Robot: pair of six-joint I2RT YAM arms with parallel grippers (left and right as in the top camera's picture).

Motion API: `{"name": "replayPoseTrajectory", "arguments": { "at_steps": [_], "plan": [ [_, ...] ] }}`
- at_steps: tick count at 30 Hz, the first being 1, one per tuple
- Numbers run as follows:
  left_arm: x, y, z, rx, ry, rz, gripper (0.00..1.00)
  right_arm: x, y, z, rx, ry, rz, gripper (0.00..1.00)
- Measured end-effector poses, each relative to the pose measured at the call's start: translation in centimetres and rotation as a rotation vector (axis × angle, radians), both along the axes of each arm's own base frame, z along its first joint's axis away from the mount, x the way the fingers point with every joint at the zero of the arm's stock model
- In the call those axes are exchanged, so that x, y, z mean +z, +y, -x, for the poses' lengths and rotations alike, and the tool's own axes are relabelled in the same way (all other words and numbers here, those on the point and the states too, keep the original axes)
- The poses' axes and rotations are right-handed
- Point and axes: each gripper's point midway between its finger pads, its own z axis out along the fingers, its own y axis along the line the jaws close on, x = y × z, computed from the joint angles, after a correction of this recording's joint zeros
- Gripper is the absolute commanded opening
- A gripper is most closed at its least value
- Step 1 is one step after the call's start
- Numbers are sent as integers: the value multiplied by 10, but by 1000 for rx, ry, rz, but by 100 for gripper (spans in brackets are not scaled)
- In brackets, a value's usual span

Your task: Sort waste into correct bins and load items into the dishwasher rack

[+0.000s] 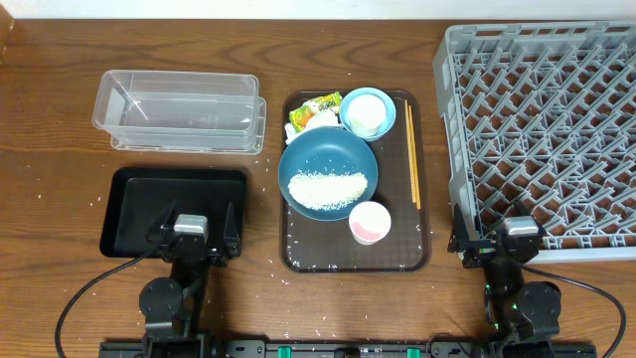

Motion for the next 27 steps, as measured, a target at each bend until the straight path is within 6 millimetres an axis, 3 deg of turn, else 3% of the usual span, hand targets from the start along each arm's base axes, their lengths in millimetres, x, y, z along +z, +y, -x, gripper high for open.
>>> {"name": "replayPoseTrajectory", "arguments": {
  "at_steps": [20,24,27],
  "plan": [
    [0,0,0,0,0,0,97,3,-2,0,-13,-11,-1,99],
    [0,0,0,0,0,0,96,26,10,1,56,-94,-99,99],
    [0,0,0,0,0,0,97,61,25,8,162,-213,-242,99]
  ]
}}
